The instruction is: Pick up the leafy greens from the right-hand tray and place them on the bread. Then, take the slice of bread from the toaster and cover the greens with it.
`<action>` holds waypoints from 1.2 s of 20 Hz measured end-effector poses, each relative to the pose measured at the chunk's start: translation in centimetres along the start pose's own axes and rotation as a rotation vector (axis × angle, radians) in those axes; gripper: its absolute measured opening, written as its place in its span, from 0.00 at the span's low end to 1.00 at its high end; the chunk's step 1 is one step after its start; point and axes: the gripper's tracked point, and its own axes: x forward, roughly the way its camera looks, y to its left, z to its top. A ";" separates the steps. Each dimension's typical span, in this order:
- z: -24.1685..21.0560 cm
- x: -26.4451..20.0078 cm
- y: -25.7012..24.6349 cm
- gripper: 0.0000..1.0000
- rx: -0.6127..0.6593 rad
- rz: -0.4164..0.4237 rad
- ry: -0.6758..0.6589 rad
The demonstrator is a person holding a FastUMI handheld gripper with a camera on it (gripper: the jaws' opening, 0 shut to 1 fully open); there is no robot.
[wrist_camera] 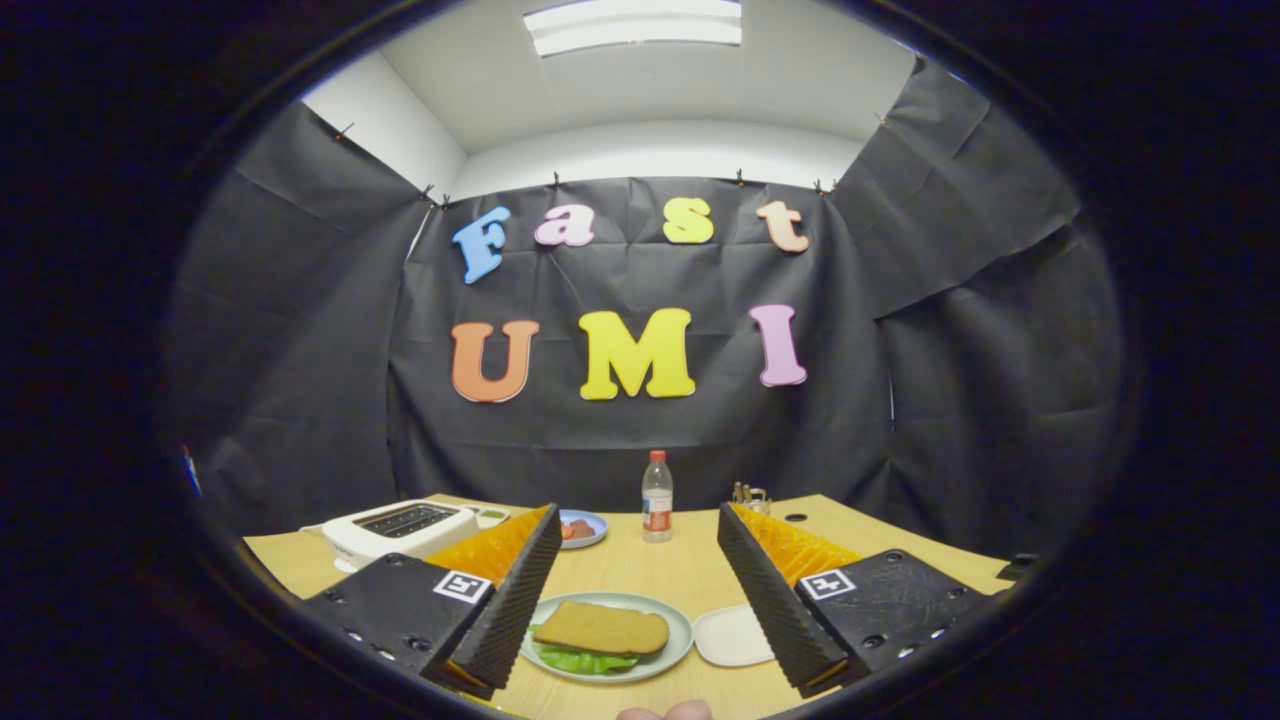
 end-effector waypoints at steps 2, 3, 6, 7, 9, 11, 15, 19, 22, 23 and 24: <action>1.4 -0.6 -1.0 0.96 -0.002 0.002 -0.029; 1.7 -0.8 -2.0 0.95 -0.016 -0.009 -0.024; 3.0 -1.5 -3.4 0.96 -0.021 -0.018 -0.025; 3.2 -1.6 -3.8 0.96 -0.019 -0.019 -0.023; 4.0 -2.3 -4.5 0.96 -0.015 -0.021 -0.034; 4.9 -2.9 -4.9 0.95 0.006 -0.017 -0.050; 7.2 -3.6 -5.4 0.95 0.060 -0.019 -0.085; 7.7 -4.9 -3.8 0.95 -0.031 -0.026 -0.139; 6.8 -4.5 -1.6 0.95 -0.007 0.014 -0.119; 6.4 -4.3 -1.2 0.95 0.013 0.025 -0.106; 6.1 -4.0 -1.0 0.95 0.021 0.027 -0.095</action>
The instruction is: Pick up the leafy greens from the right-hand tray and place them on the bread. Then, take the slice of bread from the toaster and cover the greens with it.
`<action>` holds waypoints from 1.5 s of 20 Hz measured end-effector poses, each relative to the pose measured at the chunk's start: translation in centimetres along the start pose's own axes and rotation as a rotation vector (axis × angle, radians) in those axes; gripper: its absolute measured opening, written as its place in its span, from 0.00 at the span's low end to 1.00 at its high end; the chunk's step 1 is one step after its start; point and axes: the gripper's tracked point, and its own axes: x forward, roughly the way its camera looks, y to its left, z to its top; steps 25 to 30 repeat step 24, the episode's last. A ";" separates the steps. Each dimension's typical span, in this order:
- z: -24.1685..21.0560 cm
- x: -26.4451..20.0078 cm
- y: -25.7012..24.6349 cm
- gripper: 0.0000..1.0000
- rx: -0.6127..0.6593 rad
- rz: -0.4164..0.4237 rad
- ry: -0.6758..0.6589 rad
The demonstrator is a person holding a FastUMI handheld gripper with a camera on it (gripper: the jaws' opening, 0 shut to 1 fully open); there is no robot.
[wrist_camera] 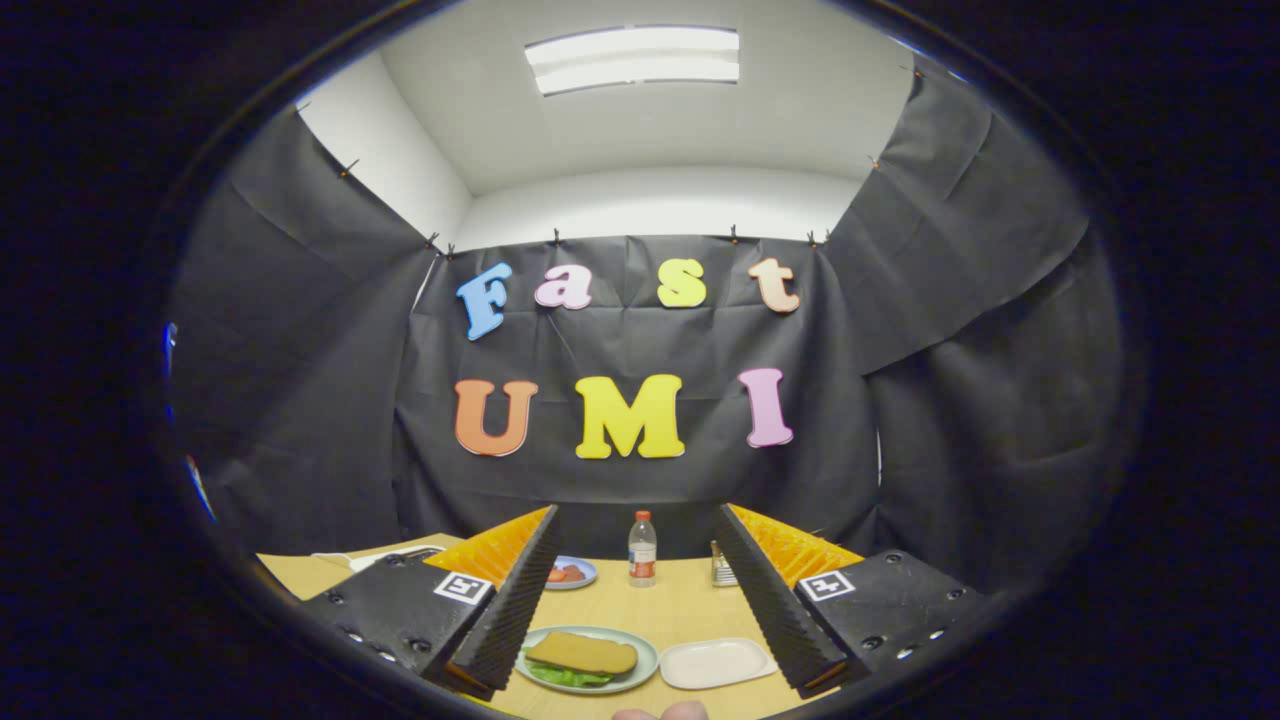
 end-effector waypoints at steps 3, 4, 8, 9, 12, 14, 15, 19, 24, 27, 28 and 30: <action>-0.1 0.4 1.2 0.95 -0.024 0.003 0.023; 0.2 0.5 2.0 0.95 -0.048 0.011 0.015; -0.2 0.5 3.9 0.96 -0.091 0.035 0.009; -0.3 0.5 4.1 0.96 -0.079 0.040 0.019; 0.3 0.4 3.8 0.95 -0.093 0.033 0.013; 0.3 0.3 4.0 0.95 -0.087 0.034 0.015; 0.1 0.3 4.1 0.95 -0.086 0.038 0.021; -0.3 0.5 4.6 0.95 -0.076 0.050 0.045; 0.5 1.0 5.6 0.95 -0.069 0.057 0.024; 0.5 1.0 5.6 0.95 -0.069 0.057 0.024; 0.5 1.0 5.6 0.95 -0.069 0.057 0.024; 0.5 1.0 5.6 0.95 -0.069 0.057 0.024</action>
